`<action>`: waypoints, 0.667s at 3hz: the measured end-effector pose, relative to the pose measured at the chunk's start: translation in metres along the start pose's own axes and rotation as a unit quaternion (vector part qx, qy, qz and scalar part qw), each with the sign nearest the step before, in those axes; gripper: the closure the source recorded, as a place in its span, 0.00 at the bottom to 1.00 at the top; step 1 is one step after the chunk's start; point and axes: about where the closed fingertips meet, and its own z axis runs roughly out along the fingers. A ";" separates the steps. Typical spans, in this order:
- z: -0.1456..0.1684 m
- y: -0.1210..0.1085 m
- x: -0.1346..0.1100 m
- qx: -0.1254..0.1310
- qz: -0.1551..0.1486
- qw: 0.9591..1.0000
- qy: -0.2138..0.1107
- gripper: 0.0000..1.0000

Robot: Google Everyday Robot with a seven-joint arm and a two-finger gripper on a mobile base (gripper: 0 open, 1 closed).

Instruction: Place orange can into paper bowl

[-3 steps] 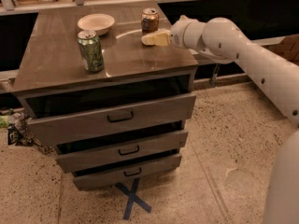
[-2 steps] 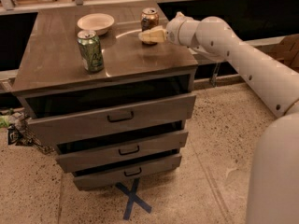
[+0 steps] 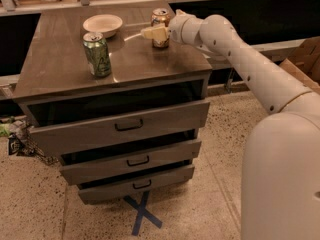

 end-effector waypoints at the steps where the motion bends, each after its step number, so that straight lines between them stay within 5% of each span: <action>1: 0.009 0.006 0.000 -0.015 -0.002 1.000 -0.002 0.38; 2: 0.012 0.009 -0.012 -0.022 -0.008 1.000 -0.010 0.60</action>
Offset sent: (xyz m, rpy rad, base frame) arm 0.0048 0.0163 0.0262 -0.0023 -0.0416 0.0609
